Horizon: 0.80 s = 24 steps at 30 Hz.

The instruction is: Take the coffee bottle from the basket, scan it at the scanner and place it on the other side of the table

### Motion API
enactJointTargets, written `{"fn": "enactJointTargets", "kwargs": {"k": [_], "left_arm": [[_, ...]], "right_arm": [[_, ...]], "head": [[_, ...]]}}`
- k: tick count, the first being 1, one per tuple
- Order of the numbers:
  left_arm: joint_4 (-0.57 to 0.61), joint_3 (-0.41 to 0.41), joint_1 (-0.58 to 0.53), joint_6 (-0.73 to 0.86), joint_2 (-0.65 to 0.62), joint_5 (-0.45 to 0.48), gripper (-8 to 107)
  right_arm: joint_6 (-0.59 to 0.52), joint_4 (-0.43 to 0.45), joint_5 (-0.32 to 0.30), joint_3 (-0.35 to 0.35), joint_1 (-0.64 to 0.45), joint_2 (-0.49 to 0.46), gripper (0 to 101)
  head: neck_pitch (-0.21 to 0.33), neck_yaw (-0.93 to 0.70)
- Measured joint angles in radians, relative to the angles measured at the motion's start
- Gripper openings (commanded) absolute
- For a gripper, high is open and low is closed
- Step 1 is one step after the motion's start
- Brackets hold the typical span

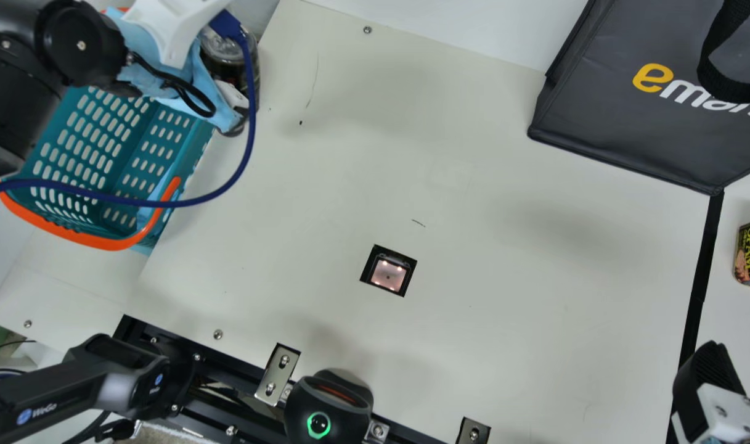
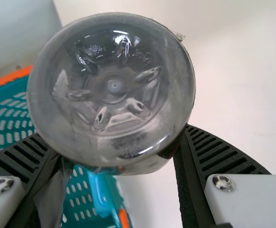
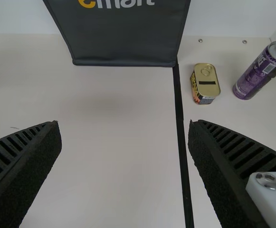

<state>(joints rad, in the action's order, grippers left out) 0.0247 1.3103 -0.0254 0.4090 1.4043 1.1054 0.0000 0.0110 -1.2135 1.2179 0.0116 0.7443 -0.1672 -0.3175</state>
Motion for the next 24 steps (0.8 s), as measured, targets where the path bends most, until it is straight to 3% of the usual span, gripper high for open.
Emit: {"fn": "enactJointTargets", "kwargs": {"k": [13,24], "left_arm": [[-0.031,0.003,-0.097,-0.142,0.054,0.111,-8],[-0.025,-0.011,-0.114,-0.206,0.154,0.114,-8]], "right_arm": [[0.0,0.0,0.001,0.0,0.0,0.0,95],[0.0,0.0,0.001,0.0,0.0,0.0,95]], "head": [[0.0,-0.002],[0.0,-0.002]]}}
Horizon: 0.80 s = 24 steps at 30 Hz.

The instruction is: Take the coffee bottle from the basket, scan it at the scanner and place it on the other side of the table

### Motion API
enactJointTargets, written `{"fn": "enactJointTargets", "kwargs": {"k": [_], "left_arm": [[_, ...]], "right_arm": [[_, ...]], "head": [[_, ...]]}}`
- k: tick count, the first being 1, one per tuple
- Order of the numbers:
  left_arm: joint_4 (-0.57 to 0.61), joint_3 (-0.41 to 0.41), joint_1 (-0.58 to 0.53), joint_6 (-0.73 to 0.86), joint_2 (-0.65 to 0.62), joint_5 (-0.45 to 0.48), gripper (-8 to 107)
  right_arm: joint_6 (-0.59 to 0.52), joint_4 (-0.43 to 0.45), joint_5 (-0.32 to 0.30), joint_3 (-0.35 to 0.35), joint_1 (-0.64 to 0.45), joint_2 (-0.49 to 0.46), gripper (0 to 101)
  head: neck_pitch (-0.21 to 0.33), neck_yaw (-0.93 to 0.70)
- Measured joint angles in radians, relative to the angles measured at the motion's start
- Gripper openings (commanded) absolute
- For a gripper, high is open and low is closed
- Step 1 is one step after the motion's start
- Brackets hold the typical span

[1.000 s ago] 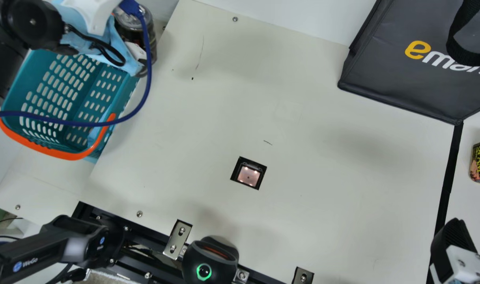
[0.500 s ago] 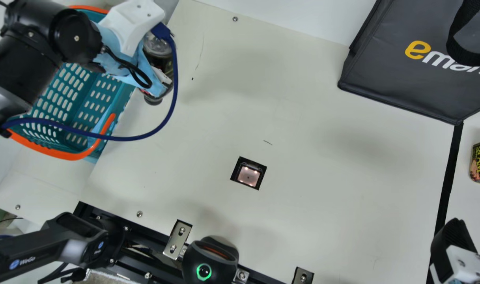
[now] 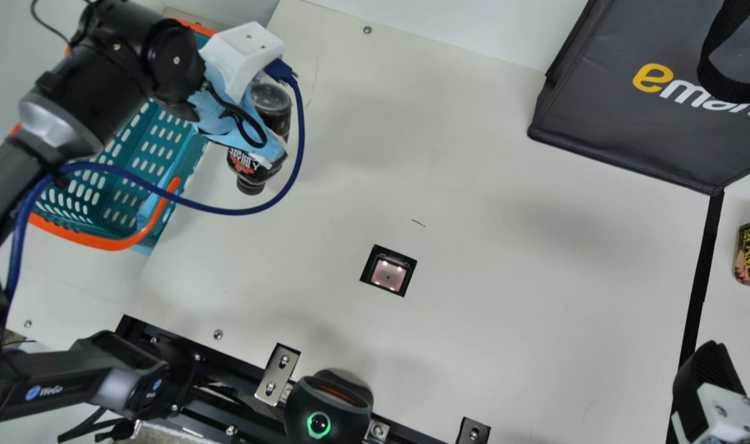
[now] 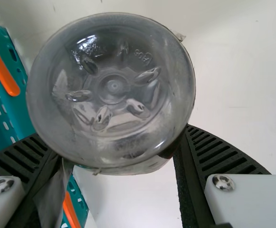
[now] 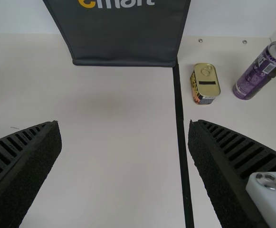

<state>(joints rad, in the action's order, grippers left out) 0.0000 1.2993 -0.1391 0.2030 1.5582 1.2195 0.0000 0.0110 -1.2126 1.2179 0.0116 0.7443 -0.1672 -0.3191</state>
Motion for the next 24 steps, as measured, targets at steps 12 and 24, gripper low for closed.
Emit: {"fn": "enactJointTargets", "kwargs": {"k": [12,24], "left_arm": [[0.0,0.049,-0.015,-0.053,0.104,0.0,-8],[0.013,0.125,-0.029,-0.099,0.195,0.0,-8]], "right_arm": [[0.0,0.0,0.0,0.0,0.0,0.0,95],[0.0,0.0,0.0,0.0,0.0,0.0,95]], "head": [[0.0,0.0],[0.0,0.002]]}}
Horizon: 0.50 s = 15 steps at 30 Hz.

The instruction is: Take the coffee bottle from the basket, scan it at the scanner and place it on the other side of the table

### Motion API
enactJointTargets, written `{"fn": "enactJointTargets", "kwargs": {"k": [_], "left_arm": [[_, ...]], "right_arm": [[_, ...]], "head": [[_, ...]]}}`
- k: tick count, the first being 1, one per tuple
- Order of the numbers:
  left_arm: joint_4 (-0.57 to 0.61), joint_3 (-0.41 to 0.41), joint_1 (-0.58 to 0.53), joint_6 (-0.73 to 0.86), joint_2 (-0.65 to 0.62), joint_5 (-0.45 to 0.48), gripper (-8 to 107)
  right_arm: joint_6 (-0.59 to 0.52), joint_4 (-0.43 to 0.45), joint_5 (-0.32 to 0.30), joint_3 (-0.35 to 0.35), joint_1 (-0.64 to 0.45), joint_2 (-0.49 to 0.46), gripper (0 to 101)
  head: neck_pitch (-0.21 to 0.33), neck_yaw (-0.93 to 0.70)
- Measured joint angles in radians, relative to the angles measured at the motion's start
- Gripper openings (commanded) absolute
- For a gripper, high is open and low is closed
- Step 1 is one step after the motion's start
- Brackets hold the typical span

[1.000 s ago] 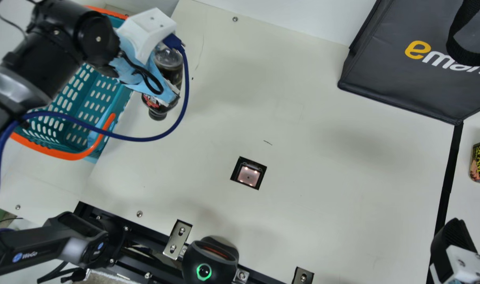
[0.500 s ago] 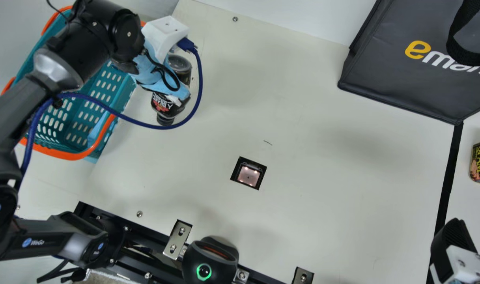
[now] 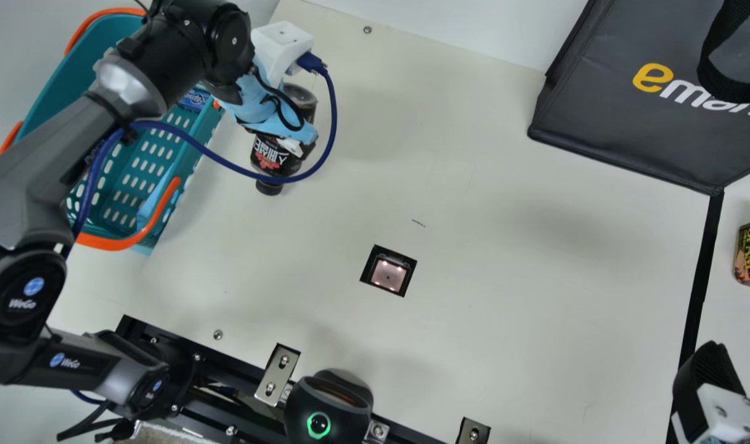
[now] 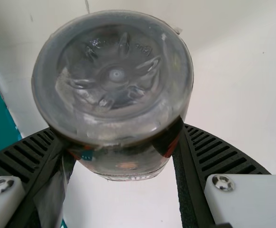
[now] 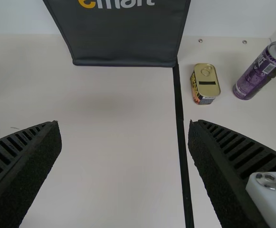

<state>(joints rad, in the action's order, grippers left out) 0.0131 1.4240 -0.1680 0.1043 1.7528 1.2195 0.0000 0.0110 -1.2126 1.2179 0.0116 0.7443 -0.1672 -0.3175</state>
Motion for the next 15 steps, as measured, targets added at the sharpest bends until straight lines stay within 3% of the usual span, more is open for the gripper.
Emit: {"fn": "enactJointTargets", "kwargs": {"k": [15], "left_arm": [[0.024,0.113,0.003,-0.053,0.11,-0.01,-8]], "right_arm": [[0.0,0.0,0.0,0.0,0.0,0.0,95]], "head": [[0.0,-0.002]]}}
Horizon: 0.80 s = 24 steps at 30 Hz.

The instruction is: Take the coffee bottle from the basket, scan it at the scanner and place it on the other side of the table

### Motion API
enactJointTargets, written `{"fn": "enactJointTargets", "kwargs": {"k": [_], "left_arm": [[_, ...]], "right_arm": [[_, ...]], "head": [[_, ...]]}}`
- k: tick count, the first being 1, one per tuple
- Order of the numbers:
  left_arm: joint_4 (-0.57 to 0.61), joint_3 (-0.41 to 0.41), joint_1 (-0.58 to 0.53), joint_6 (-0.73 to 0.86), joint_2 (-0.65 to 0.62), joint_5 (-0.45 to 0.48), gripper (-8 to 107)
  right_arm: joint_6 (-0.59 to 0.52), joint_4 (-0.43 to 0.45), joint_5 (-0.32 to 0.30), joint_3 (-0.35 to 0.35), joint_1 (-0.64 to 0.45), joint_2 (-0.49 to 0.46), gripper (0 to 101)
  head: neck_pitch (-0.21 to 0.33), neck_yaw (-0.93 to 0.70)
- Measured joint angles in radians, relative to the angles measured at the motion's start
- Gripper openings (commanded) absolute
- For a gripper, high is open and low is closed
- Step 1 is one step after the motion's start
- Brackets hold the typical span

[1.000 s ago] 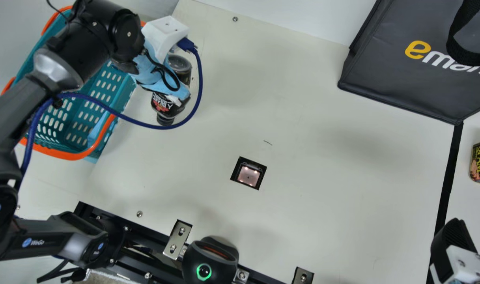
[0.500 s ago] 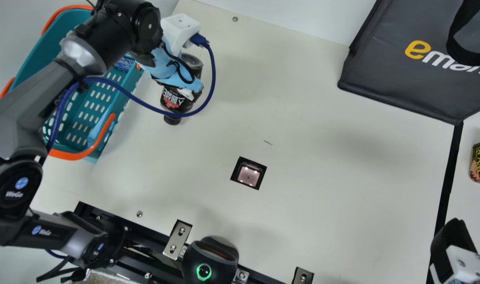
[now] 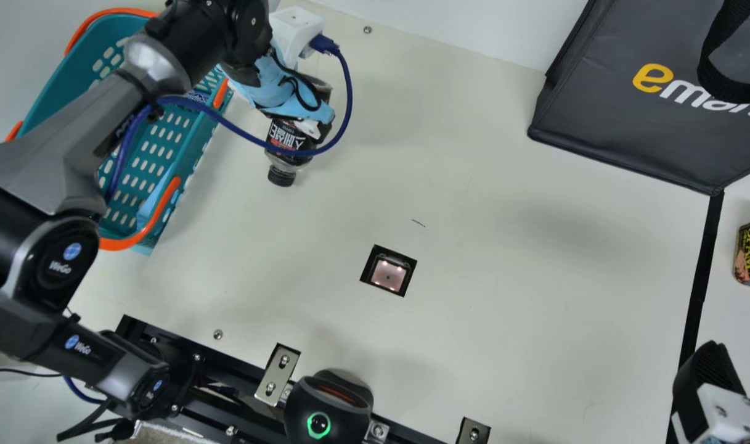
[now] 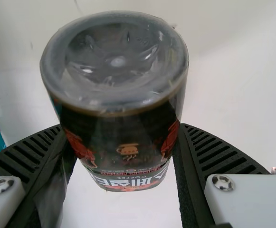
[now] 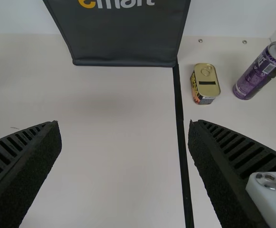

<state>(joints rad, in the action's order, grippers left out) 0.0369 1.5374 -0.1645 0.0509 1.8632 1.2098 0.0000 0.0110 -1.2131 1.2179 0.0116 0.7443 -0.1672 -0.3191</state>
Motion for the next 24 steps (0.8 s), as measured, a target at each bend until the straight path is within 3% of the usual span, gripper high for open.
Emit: {"fn": "enactJointTargets", "kwargs": {"k": [16,24], "left_arm": [[0.0,0.007,0.009,-0.043,0.081,-0.091,-8],[0.012,0.005,0.014,-0.043,0.094,-0.115,19]], "right_arm": [[0.0,0.0,0.0,0.0,0.0,0.0,95],[0.0,0.0,0.0,0.0,0.0,0.0,95]], "head": [[0.0,0.002],[0.0,0.002]]}}
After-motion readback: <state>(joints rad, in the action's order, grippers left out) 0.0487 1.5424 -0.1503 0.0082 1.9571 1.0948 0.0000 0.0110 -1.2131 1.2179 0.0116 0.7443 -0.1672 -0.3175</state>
